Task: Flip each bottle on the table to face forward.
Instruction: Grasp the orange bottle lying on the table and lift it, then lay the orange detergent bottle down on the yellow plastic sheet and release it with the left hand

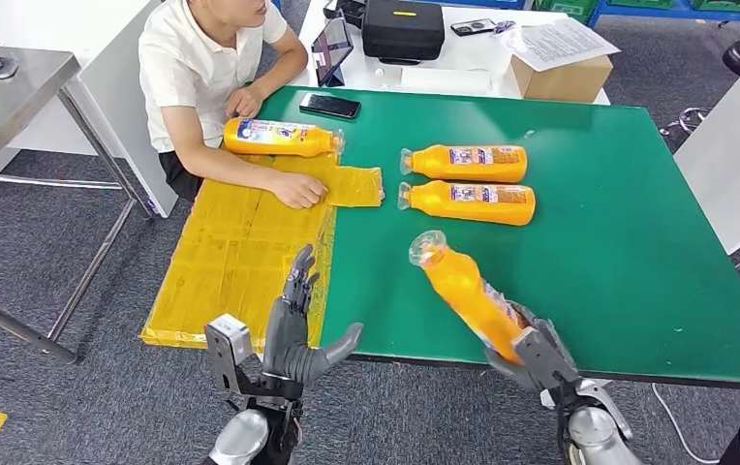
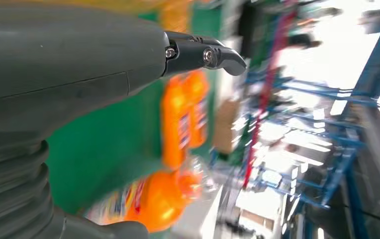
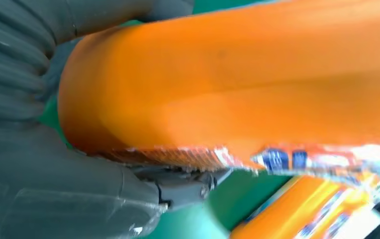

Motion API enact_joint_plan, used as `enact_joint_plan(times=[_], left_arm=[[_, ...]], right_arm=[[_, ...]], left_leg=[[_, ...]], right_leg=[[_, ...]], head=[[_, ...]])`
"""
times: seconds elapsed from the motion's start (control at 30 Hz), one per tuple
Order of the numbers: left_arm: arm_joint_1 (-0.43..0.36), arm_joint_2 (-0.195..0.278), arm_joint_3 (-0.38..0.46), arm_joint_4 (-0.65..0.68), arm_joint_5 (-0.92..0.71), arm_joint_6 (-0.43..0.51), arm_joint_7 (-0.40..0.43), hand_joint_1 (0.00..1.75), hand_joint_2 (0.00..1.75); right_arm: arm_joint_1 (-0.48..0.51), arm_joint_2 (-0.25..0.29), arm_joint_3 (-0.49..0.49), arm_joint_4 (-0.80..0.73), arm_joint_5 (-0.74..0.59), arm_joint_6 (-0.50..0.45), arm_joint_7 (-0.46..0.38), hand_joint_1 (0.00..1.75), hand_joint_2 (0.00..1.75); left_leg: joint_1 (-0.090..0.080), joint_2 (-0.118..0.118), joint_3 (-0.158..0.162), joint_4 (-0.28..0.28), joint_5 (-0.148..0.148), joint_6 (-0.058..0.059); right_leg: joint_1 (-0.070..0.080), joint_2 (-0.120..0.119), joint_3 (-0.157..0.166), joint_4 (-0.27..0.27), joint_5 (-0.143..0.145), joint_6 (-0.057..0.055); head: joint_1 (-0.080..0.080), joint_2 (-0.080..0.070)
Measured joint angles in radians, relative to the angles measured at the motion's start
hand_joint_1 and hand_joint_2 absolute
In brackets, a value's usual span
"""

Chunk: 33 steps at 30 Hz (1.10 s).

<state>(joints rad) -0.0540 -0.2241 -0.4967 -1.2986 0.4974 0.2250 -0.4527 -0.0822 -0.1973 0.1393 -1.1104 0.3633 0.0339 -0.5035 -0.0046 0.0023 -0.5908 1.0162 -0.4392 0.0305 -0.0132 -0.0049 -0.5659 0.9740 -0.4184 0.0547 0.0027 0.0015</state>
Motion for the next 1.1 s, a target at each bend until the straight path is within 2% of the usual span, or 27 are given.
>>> enact_joint_plan(times=[0.13,0.27,0.5,0.8,1.1], left_arm=[[0.016,0.006,-0.002,0.006,0.092,-0.126,0.069,0.0,1.75],[0.018,0.012,-0.021,0.009,0.089,-0.171,0.078,0.0,1.75],[0.0,0.016,-0.042,0.024,0.07,-0.176,0.093,0.0,1.75],[-0.044,0.015,-0.043,0.049,0.059,-0.156,0.089,0.0,1.75],[-0.077,-0.012,-0.015,0.05,0.106,-0.11,0.094,0.0,1.75]], right_arm=[[0.024,0.05,0.019,-0.107,-0.051,0.015,0.004,1.75,1.75],[0.022,0.084,0.057,-0.155,-0.055,0.011,0.004,1.75,1.75],[0.004,0.134,0.137,-0.163,-0.051,-0.005,0.003,1.75,1.75],[-0.044,0.168,0.264,-0.12,0.022,-0.06,0.012,1.75,1.75],[-0.059,0.194,0.352,-0.096,0.066,-0.106,0.004,1.75,1.75]], left_leg=[[0.0,0.0,-0.008,0.0,0.003,0.0],[0.0,-0.001,-0.011,0.0,0.003,0.0],[0.0,-0.001,-0.013,0.0,0.003,0.0],[0.0,-0.001,-0.013,0.0,0.003,0.0],[0.0,-0.001,-0.014,0.0,0.003,0.0]], right_leg=[[0.0,-0.001,-0.008,0.001,0.0,0.0],[-0.001,-0.001,-0.009,0.001,0.0,0.0],[-0.001,-0.001,-0.012,0.001,0.0,0.0],[0.0,-0.001,-0.013,0.001,0.0,0.0],[-0.001,-0.001,-0.013,0.001,0.0,0.0]], head=[[0.0,0.0],[0.0,0.0],[0.0,0.0],[0.0,0.0],[0.0,0.0]])
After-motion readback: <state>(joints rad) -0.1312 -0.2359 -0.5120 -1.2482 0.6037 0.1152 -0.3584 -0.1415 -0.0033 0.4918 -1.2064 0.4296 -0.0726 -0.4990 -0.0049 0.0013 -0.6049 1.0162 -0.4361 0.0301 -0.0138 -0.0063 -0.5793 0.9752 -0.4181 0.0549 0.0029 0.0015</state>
